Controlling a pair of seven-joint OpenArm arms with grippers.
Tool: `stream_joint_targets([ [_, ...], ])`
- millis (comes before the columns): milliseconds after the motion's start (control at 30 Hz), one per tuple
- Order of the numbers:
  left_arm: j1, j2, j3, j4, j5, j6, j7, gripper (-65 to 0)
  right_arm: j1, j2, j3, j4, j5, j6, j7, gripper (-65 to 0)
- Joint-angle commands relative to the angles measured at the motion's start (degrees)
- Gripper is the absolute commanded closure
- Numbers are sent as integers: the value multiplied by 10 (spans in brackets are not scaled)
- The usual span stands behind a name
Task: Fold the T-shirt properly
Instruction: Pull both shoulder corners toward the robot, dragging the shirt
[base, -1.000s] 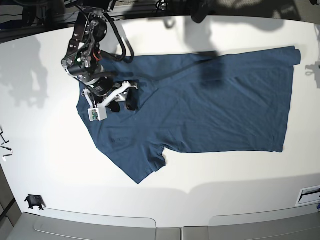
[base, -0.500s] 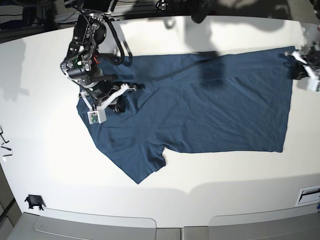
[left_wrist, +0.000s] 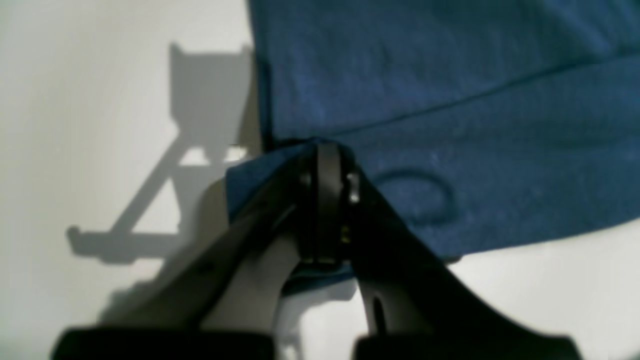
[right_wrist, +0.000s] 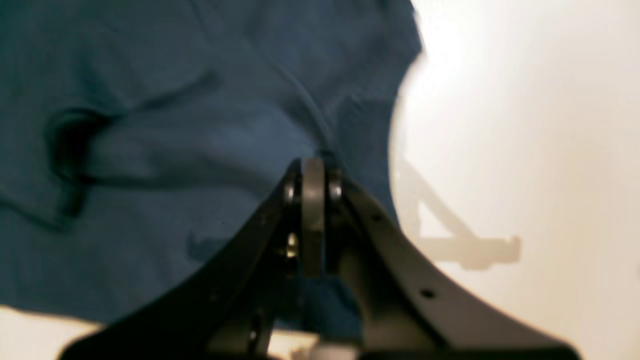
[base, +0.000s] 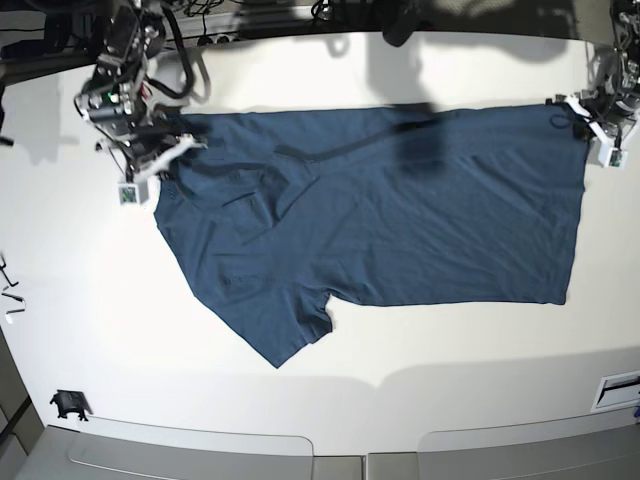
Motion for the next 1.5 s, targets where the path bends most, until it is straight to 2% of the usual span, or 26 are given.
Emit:
stream_joint_targets([
  [0,3,-6,-1,-16,20,9,30,0,-4,3,1,8,8,2,15,0],
  [167,3,9,-2,-35,20,8,39,0,-43,0,0,-40,8,2,24,0],
  [333,3,13,-2,-35,17,8,76,0,-64,1,1,-92,8,3,18,0],
  [467,10,9,-3,-35,-35,8,118,0,-85,2,1,-94,8,13,-9,0],
  [600,25,9,-3,-34,-74,2,125,0,-106,2,1,-93,8,16,-19,0],
  [700,42,9,-3,-29,-95,-23,145,0,-122,1,1,-91,8,16,-21,0],
  [933,97,9,-3,22,-105,-35,151,0,-162,4,2,-74,8,15,-29,0],
  [1100,120,9,-3,54,-104,-35,151,0,-195,26,4,-51,8,14,-32,0],
  [1267,121,9,-3,55,-69,-32,155,0,-213,45,45,-47,8,14,-33,0],
  [1333,124,9,-3,55,-64,-19,155,0,-212,47,75,-47,9,14,-34,0],
  [1467,140,10,-3,56,-64,-17,155,0,-213,49,129,-47,64,20,-40,0],
])
